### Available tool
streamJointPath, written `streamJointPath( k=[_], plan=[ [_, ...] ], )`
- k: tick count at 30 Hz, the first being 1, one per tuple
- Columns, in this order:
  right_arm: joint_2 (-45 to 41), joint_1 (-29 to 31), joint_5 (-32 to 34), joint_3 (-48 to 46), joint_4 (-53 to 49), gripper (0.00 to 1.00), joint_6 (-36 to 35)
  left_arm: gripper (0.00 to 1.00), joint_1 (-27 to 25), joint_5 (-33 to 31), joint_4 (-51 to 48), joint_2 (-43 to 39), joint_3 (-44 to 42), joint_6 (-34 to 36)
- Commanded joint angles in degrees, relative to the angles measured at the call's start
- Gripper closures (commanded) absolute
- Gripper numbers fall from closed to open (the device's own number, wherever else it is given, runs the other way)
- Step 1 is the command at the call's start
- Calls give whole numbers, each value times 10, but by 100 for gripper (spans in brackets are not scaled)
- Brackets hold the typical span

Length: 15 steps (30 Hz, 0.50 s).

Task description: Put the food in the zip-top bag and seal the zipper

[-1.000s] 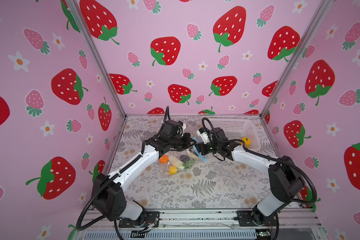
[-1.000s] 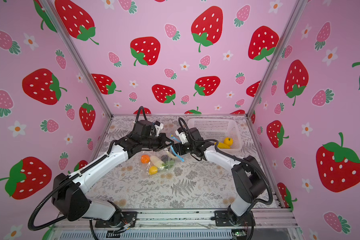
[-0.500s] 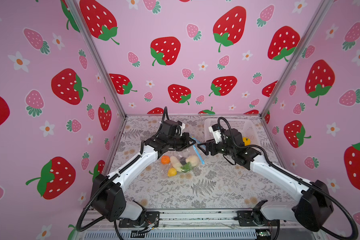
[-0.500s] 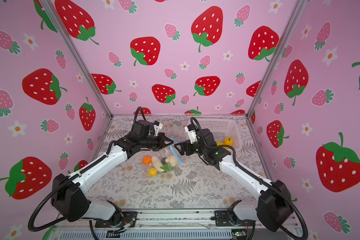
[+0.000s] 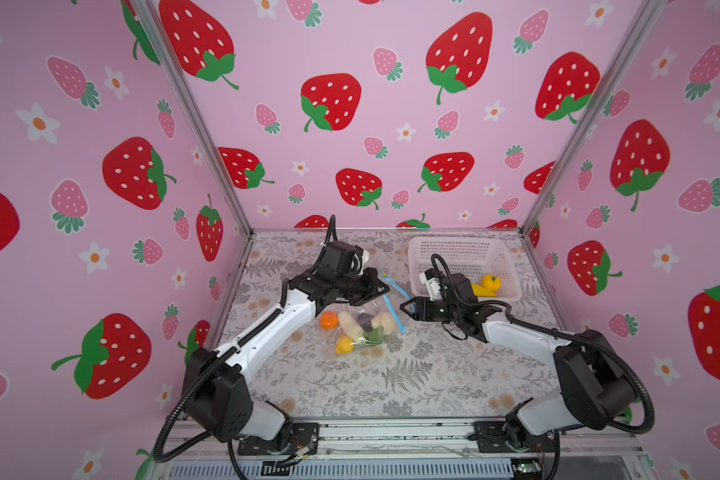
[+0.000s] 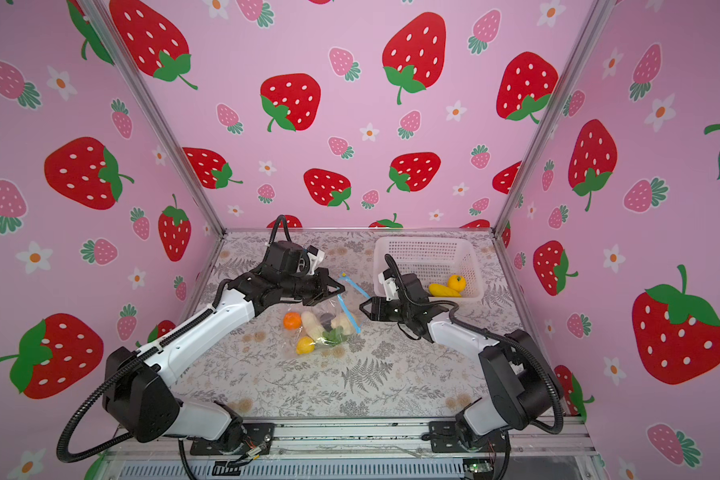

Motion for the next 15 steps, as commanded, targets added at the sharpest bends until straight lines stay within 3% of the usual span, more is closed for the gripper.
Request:
streamJointPath(
  k=[1,4,8,15],
  plan=[
    [3,-2,-20,21,46,61,12,100,6,-4,-16,-20,-1,4],
    [18,-2,-14,20,65,73,-2,100,8,-5,-21,-29,-7,4],
    [43,0,-58,35,95,92,2,100,16,-7,-33,-39,-7,8],
    [-27,23,-40,70,45,97,-12,100,29,-22,-64,-65,18,20]
  ],
)
